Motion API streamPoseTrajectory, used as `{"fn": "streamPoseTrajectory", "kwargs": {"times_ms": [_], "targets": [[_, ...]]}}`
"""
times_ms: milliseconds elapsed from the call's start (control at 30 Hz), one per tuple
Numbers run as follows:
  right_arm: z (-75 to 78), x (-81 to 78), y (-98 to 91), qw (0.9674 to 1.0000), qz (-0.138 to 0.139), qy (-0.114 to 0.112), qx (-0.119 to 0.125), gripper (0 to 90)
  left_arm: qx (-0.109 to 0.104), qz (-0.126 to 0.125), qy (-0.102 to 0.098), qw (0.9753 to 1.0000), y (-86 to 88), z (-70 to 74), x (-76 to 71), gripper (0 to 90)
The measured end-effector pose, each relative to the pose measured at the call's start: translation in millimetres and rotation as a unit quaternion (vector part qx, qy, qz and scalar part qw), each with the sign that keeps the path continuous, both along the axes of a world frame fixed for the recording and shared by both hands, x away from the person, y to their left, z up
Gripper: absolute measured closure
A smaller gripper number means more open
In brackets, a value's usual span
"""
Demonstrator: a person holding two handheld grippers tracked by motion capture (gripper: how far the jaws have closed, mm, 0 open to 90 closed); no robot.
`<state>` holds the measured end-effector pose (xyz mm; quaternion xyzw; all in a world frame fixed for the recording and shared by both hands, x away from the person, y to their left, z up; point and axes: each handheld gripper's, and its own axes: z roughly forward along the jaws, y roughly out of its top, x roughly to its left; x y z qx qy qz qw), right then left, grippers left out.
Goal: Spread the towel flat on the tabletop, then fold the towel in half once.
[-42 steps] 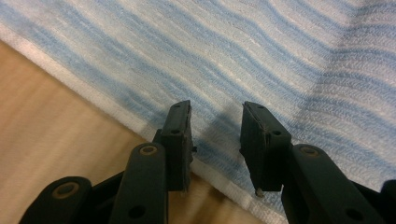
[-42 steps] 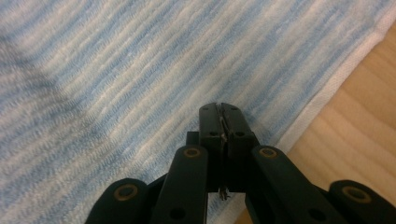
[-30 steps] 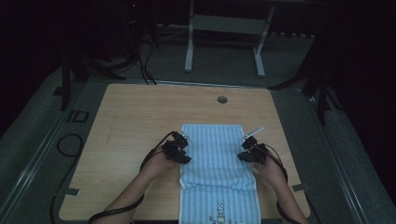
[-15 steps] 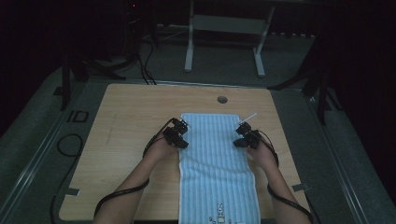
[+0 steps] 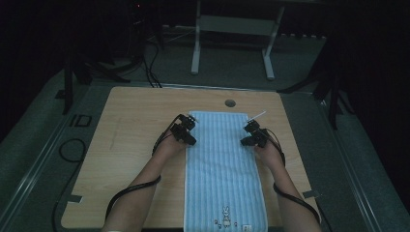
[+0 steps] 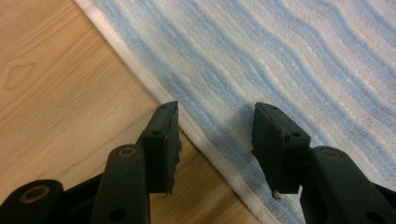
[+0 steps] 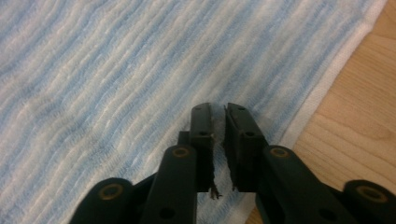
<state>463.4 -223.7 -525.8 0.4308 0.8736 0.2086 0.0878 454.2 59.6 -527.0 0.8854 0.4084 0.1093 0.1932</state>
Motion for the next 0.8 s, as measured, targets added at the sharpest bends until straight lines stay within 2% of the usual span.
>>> {"fn": "streamPoseTrajectory", "kwargs": {"times_ms": [67, 167, 267, 300, 400, 500, 567, 633, 800], "targets": [[1.6, -1.1, -0.4, 1.0, 0.004, 0.006, 0.003, 77.2, -0.007, -0.013, -0.001, 0.9999, -0.9, 4.0, -6.3, 49.2], [6.6, -5.2, -5.0, 0.9998, 0.016, 0.003, 0.008, 71.8, -0.013, -0.031, -0.009, 0.9994, 2.2, 11.1, -17.1, 45.0], [12.6, -10.8, -12.5, 0.9997, 0.022, -0.004, 0.008, 62.3, -0.048, -0.044, -0.011, 0.9978, 10.9, 16.6, -29.2, 39.7], [14.5, -12.6, -15.5, 0.9997, 0.023, -0.006, 0.008, 58.6, -0.053, -0.05, -0.012, 0.9973, 14.2, 17.1, -33.6, 38.9], [19.9, -15.7, -25.7, 0.9997, 0.021, -0.01, 0.011, 54.3, -0.051, -0.044, -0.012, 0.9977, 23.3, 15.7, -43.4, 37.6], [21.0, -15.1, -33.8, 0.9998, 0.007, -0.007, 0.014, 51.5, -0.065, -0.021, -0.003, 0.9977, 31.9, 12.4, -45.6, 37.5], [19.4, -15.7, -37.0, 0.9998, 0.001, 0.001, 0.018, 49.8, -0.067, -0.015, 0.0, 0.9976, 33.8, 9.7, -45.4, 37.5], [16.7, -17.4, -37.6, 0.9999, 0.0, 0.005, 0.016, 48.6, -0.058, -0.013, -0.001, 0.9982, 31.9, 6.2, -43.8, 37.1], [7.4, -17.9, -35.0, 0.9999, 0.007, 0.009, 0.001, 48.5, -0.054, -0.016, -0.008, 0.9984, 23.4, 2.1, -35.7, 35.4]]}}
